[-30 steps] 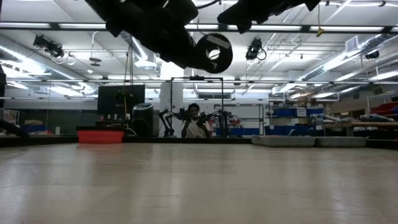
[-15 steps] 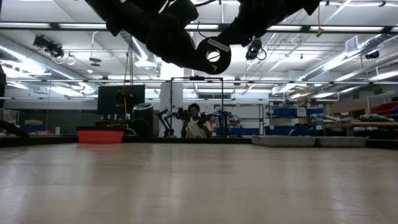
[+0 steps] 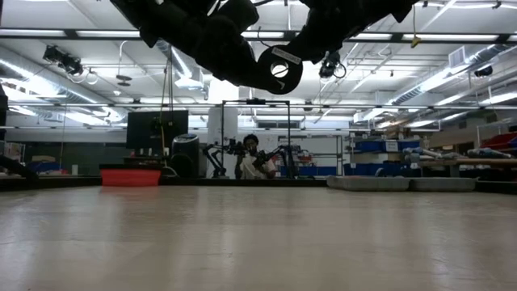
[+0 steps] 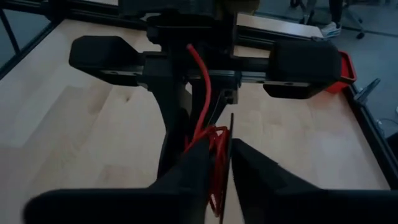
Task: Coil cords
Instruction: Coil the red wire onto the black spool
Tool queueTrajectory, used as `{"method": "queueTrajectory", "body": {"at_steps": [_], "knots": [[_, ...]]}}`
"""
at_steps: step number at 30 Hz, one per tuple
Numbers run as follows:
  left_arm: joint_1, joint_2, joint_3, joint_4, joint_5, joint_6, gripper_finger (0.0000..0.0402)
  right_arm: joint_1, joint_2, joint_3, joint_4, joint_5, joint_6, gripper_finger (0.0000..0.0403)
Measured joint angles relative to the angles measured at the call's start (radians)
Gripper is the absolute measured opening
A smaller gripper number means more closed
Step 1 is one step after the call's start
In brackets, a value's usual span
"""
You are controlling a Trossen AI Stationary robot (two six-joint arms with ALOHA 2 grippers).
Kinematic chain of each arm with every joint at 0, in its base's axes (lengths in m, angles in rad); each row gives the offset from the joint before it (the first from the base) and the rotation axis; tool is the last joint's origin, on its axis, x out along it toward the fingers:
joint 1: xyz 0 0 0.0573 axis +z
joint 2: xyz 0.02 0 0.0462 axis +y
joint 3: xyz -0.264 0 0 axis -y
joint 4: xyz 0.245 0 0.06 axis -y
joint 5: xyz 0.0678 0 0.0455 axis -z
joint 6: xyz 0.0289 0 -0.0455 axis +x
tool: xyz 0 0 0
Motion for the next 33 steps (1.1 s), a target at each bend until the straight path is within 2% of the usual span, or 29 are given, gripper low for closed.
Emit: {"method": "queueTrajectory", "body": {"at_steps": [5,13,24,27,33], "knots": [[0.0,0.001,-0.001,0.011,0.001,0.0,0.0006,-0.001,-0.001,0.0,-0.019,0.001,-0.007,0.0012],[-0.001,0.001,-0.001,0.021,-0.027,-0.002,0.0012,-0.001,-0.001,0.001,-0.025,0.008,-0.01,0.0005],[-0.001,-0.004,-0.002,-0.007,-0.033,-0.005,0.0124,-0.001,-0.005,0.0,-0.05,0.036,-0.025,0.0003],[-0.001,-0.02,-0.002,-0.02,-0.048,-0.005,0.0136,-0.001,-0.012,0.0,-0.054,0.037,-0.028,0.0002],[0.0,-0.084,0.0,-0.062,-0.053,-0.001,0.0137,-0.001,-0.011,-0.003,-0.095,0.041,-0.028,0.0001]]}}
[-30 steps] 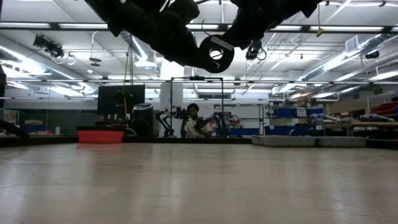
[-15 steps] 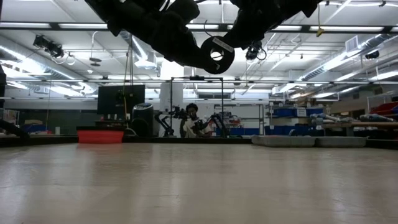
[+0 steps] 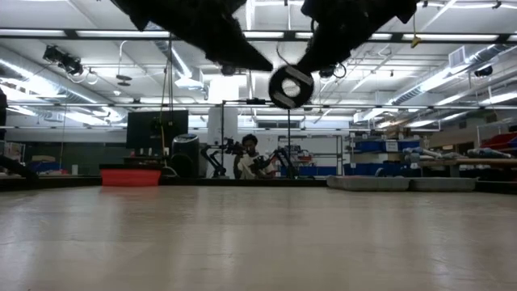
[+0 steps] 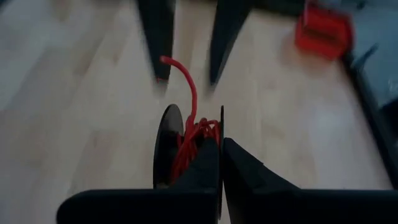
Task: Coil cords
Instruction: Coil the red wire onto the black spool
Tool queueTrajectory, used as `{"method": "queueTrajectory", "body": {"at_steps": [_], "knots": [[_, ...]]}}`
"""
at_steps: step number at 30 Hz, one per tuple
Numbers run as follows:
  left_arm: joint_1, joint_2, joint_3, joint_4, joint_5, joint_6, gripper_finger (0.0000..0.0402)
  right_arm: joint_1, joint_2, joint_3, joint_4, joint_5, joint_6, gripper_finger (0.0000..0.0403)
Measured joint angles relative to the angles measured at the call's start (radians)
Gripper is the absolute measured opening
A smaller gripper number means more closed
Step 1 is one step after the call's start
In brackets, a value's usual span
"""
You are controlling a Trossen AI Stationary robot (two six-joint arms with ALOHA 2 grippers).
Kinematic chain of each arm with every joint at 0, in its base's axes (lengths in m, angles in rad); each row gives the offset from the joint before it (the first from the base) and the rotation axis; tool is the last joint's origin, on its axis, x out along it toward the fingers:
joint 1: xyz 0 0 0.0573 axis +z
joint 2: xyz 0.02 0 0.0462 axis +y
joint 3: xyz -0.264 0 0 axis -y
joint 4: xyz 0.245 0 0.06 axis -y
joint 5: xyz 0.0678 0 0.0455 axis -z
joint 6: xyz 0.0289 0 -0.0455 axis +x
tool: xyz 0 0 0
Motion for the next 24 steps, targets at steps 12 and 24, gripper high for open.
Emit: {"method": "queueTrajectory", "body": {"at_steps": [12,24], "knots": [[0.001,-0.027,0.004,0.013,-0.005,-0.002,0.0136,-0.015,0.001,-0.056,0.034,0.063,0.018,0.0001],[0.001,0.009,0.001,0.075,-0.087,0.052,0.0136,-0.046,0.008,-0.127,0.198,0.001,0.048,0.0001]]}}
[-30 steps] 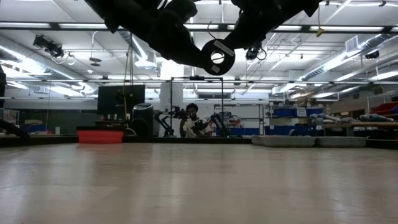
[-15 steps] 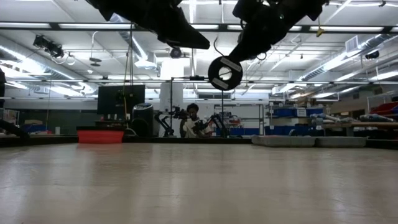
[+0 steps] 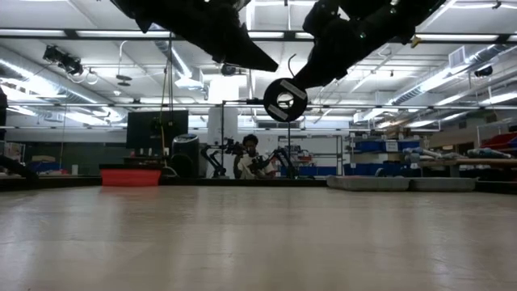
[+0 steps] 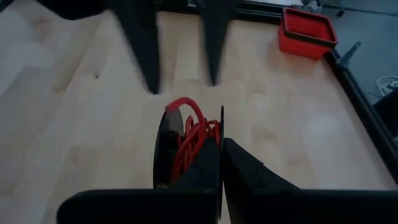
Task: Coil cords
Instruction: Coil the red wire onto the black spool
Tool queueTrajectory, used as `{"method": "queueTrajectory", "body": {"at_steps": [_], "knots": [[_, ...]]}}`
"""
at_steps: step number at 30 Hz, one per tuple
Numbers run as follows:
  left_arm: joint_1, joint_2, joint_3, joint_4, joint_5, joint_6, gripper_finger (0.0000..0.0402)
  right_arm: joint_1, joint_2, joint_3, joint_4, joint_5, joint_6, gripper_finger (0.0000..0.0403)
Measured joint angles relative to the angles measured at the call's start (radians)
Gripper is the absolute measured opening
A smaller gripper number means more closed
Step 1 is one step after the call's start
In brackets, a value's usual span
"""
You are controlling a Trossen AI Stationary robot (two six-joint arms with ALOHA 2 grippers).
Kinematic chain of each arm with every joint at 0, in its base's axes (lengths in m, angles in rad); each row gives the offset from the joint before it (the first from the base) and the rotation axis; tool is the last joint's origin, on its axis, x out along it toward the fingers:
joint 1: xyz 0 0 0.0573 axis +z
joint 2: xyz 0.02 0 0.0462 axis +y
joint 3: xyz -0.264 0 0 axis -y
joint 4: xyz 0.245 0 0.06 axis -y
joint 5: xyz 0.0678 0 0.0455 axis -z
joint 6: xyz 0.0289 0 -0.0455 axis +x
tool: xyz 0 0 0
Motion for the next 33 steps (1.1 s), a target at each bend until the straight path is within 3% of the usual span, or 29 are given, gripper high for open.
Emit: {"method": "queueTrajectory", "body": {"at_steps": [33], "knots": [[0.0,0.078,-0.001,0.218,-0.026,0.0,0.0136,0.001,0.006,0.001,0.029,-0.021,-0.012,0.0001]]}}
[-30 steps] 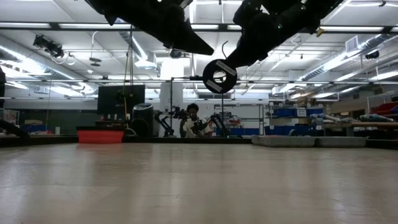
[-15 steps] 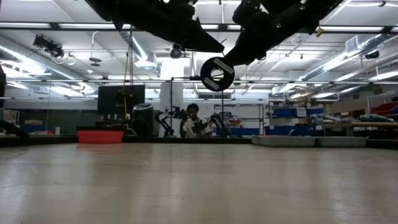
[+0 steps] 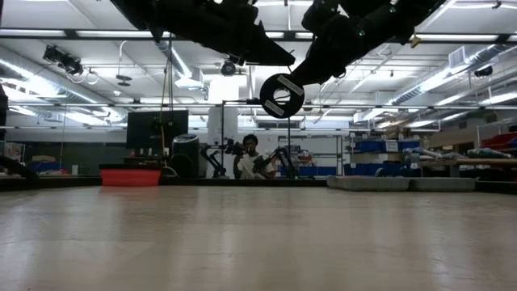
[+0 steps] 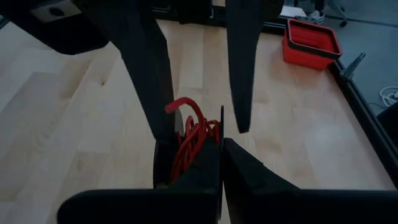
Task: Coil cords
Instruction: Coil the red wire onto the black spool
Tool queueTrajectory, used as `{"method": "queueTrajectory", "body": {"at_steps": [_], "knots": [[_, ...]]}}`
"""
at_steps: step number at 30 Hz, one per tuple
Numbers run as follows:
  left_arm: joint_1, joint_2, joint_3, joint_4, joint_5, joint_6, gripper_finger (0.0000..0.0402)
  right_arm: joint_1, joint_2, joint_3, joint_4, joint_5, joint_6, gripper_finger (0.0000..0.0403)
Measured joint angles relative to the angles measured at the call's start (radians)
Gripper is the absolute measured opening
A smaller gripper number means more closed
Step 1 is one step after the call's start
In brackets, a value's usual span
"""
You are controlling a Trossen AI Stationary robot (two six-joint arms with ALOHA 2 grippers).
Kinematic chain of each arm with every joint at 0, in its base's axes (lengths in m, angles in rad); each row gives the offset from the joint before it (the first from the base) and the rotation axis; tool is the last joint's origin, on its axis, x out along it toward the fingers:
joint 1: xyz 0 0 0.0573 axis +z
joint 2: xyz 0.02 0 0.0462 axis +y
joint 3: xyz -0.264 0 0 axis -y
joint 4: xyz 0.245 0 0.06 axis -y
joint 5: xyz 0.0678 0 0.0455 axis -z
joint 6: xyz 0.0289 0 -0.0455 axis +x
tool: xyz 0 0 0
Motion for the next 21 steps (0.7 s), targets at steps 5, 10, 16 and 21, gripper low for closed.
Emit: {"method": "queueTrajectory", "body": {"at_steps": [5,10,16,21], "knots": [[0.0,0.034,0.002,0.055,-0.003,0.001,0.0112,0.0,0.0,0.0,0.0,0.0,0.0,0.0001],[0.0,0.06,0.0,0.085,-0.004,0.001,0.0018,0.0,0.0,0.0,-0.014,0.004,-0.001,0.0001],[0.0,0.056,0.0,0.084,-0.011,0.001,0.0003,-0.001,0.0,0.0,-0.021,0.012,-0.002,0.0001],[0.0,0.049,0.0,0.036,-0.014,0.001,0.0001,-0.001,-0.001,0.001,-0.032,0.013,-0.012,0.0001]]}}
